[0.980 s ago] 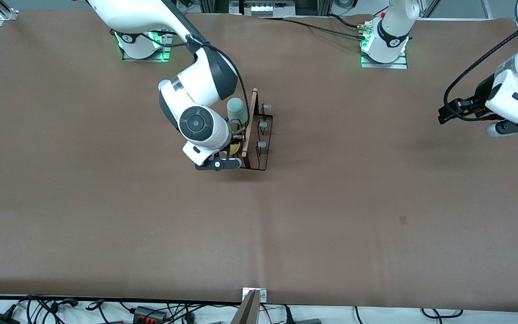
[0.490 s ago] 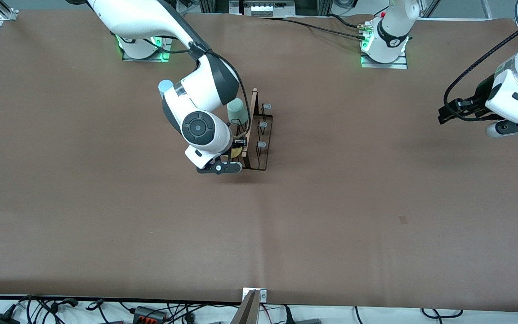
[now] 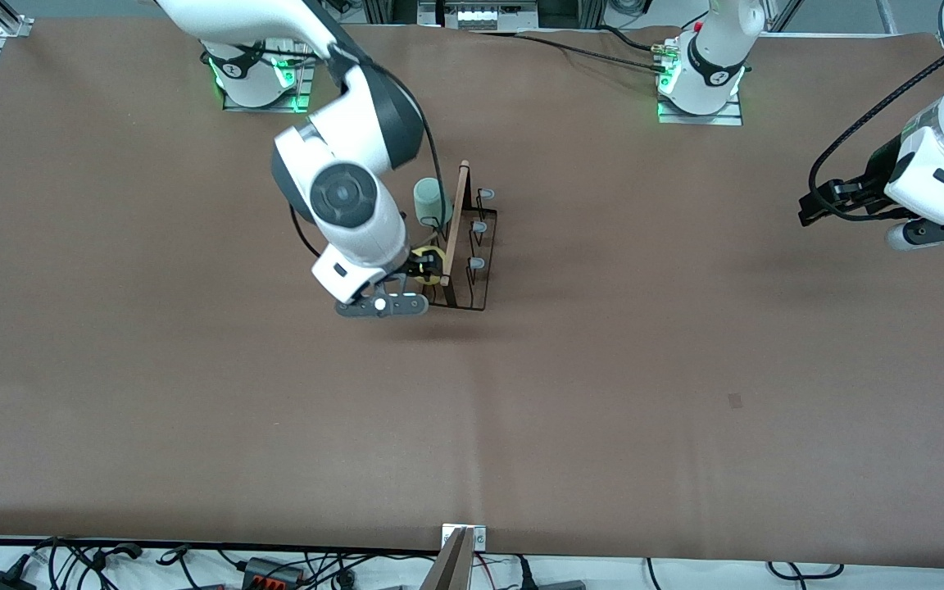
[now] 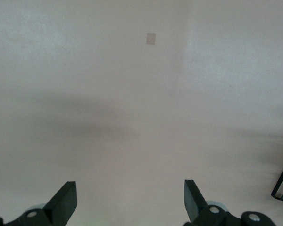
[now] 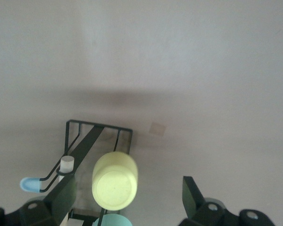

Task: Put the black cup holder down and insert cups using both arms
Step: 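Open the right gripper and withdraw it from the rack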

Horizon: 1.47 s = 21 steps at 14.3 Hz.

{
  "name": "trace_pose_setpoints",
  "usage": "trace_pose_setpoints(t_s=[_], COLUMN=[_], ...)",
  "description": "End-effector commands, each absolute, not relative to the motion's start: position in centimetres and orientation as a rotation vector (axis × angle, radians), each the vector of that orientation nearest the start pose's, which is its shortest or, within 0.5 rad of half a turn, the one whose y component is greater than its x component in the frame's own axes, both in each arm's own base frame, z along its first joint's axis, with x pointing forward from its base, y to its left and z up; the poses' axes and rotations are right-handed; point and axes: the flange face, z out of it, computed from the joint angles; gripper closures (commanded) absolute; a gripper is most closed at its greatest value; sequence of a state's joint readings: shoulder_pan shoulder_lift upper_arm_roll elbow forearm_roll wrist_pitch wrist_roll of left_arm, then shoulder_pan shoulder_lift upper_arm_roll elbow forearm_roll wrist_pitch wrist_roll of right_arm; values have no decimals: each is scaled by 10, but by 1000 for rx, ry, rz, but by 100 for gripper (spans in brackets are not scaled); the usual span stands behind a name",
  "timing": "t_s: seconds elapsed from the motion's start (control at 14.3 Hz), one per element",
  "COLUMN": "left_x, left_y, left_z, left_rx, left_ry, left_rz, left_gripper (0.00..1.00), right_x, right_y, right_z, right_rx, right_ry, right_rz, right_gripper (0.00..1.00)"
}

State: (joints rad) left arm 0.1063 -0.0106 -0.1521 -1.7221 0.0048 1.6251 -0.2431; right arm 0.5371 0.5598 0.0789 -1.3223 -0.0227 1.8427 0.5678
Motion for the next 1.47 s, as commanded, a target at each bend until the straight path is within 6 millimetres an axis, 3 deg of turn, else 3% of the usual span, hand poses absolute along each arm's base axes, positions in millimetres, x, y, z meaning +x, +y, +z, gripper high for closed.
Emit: trace_pose_setpoints(t_s=[0.0, 0.14, 0.35, 0.49, 0.63, 0.77, 0.84, 1.26, 1.4], left_x=[550, 550, 550, 550, 550, 550, 550, 550, 550], left_y=[-23, -21, -21, -22, -22, -22, -22, -22, -22], left_z=[569, 569, 569, 569, 569, 569, 569, 570, 570], left_rx=[-3097, -3096, -3096, -3097, -3097, -3097, -3097, -3097, -3097], left_ry=[-301, -306, -306, -303, -303, -303, -303, -303, -303], left_rz=[139, 139, 139, 139, 139, 139, 139, 136, 136], left_gripper=[0, 0, 0, 0, 0, 0, 0, 0, 0], right_x=[594, 604, 623, 636, 637, 638, 641, 655, 652], right_y=[372, 338, 277, 240, 225, 218, 204, 68, 52], right_z=[449, 477, 504, 509, 525, 528, 530, 547, 561], right_rx=[-3193, -3203, -3201, -3191, -3189, -3198, -3205, -3127, -3132], right_ry=[-51, 32, 101, 171, 163, 147, 180, 273, 213], right_rz=[-41, -74, -89, -83, -122, -123, -120, -11, -40], right_gripper=[0, 0, 0, 0, 0, 0, 0, 0, 0])
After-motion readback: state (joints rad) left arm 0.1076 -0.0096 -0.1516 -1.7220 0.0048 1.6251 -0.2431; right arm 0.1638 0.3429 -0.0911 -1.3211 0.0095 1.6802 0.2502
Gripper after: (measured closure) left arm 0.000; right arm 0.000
